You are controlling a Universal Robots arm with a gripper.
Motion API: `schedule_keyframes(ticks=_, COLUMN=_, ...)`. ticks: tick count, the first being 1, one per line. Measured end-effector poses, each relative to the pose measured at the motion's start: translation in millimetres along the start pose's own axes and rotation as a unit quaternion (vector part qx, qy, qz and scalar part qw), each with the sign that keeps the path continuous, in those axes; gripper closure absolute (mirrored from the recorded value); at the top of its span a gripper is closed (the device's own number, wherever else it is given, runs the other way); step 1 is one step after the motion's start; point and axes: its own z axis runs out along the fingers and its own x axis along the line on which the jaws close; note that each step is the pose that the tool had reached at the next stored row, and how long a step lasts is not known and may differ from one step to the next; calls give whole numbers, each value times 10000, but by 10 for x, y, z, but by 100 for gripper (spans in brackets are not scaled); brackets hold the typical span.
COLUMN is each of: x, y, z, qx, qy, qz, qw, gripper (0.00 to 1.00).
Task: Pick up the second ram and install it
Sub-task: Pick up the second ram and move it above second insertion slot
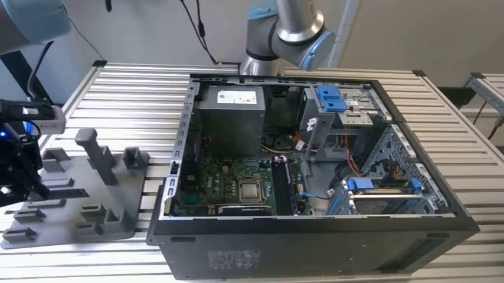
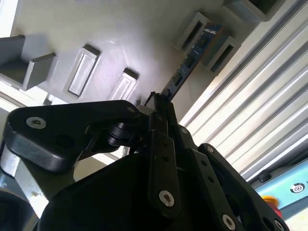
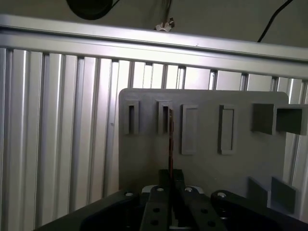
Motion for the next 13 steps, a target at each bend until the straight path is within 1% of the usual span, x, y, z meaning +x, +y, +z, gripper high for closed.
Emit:
schedule_keyframes(ticks=6, x=-4, y=-1, z=-69, qx=-1, qy=1, qz=4, qw=10000, gripper=86)
schedule_keyframes(ticks=13, x=-11, y=-2, z=-176, qx=0, qy=0, qz=5, qw=10000, gripper=86)
